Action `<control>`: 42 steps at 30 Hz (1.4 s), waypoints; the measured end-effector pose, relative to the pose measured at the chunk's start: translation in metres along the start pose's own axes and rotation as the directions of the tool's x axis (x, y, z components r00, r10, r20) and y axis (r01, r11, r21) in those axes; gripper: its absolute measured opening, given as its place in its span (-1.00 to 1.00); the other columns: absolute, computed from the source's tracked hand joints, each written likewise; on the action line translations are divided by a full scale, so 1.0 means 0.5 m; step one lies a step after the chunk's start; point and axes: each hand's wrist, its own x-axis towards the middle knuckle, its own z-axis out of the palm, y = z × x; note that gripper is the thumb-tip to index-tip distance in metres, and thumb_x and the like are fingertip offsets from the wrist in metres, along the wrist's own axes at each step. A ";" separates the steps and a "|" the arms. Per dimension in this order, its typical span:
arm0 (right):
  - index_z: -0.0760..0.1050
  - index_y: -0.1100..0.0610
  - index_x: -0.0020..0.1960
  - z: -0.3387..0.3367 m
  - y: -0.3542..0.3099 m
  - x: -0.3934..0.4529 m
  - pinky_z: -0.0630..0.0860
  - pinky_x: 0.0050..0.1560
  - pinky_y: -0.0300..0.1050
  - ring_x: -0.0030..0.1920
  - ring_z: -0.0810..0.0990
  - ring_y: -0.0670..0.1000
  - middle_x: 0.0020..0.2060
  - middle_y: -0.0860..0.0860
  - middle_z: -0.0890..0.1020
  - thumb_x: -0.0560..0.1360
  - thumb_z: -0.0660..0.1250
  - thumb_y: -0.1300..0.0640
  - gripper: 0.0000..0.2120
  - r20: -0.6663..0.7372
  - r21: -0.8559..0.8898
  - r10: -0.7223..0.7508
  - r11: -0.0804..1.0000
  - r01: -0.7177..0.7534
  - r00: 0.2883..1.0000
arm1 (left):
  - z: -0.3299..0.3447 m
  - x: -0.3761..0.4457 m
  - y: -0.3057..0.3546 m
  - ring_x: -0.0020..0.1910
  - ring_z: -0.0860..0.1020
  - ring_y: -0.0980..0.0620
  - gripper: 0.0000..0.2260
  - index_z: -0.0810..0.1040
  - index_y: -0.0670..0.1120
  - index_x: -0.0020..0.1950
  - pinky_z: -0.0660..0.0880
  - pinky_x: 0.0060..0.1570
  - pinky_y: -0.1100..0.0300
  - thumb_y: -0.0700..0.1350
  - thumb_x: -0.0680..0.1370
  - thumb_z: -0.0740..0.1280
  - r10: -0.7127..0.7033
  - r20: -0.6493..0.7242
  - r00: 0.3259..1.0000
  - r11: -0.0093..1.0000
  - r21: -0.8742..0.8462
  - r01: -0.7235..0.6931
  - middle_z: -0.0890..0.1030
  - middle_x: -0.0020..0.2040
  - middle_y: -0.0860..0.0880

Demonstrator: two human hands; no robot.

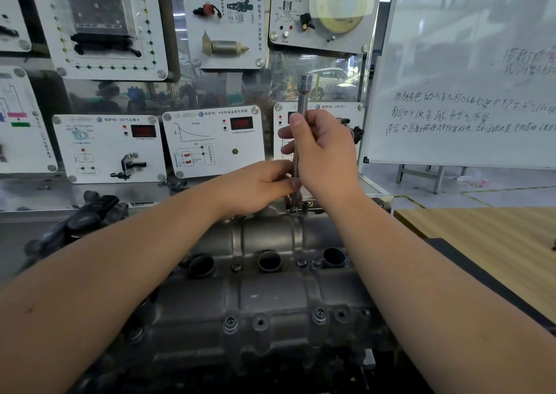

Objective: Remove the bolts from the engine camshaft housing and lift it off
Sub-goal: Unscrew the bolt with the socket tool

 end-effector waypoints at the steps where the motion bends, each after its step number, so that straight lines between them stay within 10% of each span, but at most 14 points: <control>1: 0.53 0.04 -0.09 0.000 -0.001 0.000 0.53 -0.30 -0.32 -0.30 0.64 -0.17 -0.21 -0.11 0.69 0.67 0.21 0.05 -0.80 0.014 -0.019 -0.005 1.000 0.005 1.000 | 0.000 -0.001 -0.003 0.21 0.60 -0.07 -0.76 0.55 -0.09 0.28 0.46 0.29 -0.15 -0.01 0.70 0.24 -0.004 0.002 1.000 1.000 -0.018 0.004 0.67 0.15 -0.07; 30: 0.53 -0.02 -0.04 0.003 -0.005 -0.004 0.47 -0.24 -0.36 -0.25 0.61 -0.21 -0.16 -0.12 0.68 0.68 0.20 0.06 -0.83 0.057 -0.005 -0.017 1.000 0.018 0.998 | -0.003 -0.002 -0.008 0.16 0.62 -0.07 -0.79 0.59 -0.06 0.21 0.47 0.29 -0.18 0.02 0.66 0.31 -0.002 0.011 1.000 0.997 -0.080 0.003 0.69 0.09 -0.04; 37: 0.48 -0.09 -0.05 0.001 0.003 -0.003 0.60 -0.04 -0.08 -0.21 0.65 -0.17 -0.26 -0.15 0.70 0.62 0.32 0.02 -0.92 0.023 0.012 -0.027 1.000 0.026 0.999 | -0.002 0.002 -0.005 0.13 0.62 -0.15 -0.73 0.58 -0.05 0.20 0.48 0.23 -0.22 0.10 0.63 0.31 -0.008 0.004 1.000 0.999 -0.039 0.008 0.69 0.07 -0.06; 42: 0.52 -0.06 -0.12 0.001 -0.001 -0.001 0.50 -0.23 -0.35 -0.31 0.59 -0.19 -0.28 -0.15 0.67 0.66 0.21 0.04 -0.79 0.007 -0.013 -0.022 1.000 0.023 1.000 | -0.003 0.003 -0.011 0.23 0.60 -0.07 -0.78 0.57 -0.11 0.27 0.44 0.34 -0.13 -0.06 0.68 0.28 -0.049 0.006 0.999 0.993 -0.106 0.049 0.68 0.15 -0.07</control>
